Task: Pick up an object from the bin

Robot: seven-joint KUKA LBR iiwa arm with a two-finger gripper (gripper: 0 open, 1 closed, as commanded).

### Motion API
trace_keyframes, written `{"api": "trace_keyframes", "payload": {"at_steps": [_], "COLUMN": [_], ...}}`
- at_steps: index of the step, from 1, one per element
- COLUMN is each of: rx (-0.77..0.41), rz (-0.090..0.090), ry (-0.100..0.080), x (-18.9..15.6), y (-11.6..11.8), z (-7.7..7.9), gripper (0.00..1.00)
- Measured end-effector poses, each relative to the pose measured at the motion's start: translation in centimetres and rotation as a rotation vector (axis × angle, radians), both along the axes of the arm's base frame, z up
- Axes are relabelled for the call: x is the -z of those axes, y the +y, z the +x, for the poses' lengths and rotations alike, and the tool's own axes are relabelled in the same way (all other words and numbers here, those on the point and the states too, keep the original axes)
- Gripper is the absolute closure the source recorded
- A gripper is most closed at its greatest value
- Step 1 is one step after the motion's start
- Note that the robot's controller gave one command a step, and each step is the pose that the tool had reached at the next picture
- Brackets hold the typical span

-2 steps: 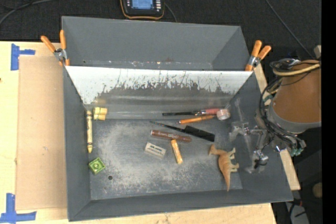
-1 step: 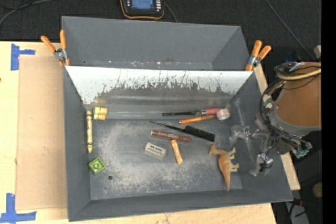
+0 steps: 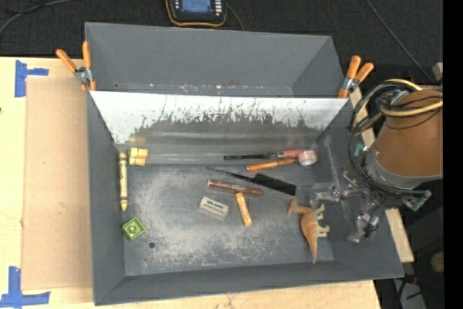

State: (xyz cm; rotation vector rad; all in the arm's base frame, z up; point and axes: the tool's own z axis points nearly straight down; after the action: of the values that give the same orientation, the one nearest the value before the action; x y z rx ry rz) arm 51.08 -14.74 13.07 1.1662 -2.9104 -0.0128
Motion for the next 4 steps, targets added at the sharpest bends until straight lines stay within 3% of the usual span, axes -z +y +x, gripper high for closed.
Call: {"api": "trace_keyframes", "payload": {"at_steps": [1, 2, 4], "rx": [-0.115, -0.262, -0.264], "rz": [0.018, 0.018, 0.019], "ry": [-0.007, -0.010, -0.005], "x": [5.9, 5.9, 3.8], "y": [0.4, 1.2, 1.3], "z": [0.4, 0.7, 0.5], "gripper": [0.00, 1.00, 1.00]}}
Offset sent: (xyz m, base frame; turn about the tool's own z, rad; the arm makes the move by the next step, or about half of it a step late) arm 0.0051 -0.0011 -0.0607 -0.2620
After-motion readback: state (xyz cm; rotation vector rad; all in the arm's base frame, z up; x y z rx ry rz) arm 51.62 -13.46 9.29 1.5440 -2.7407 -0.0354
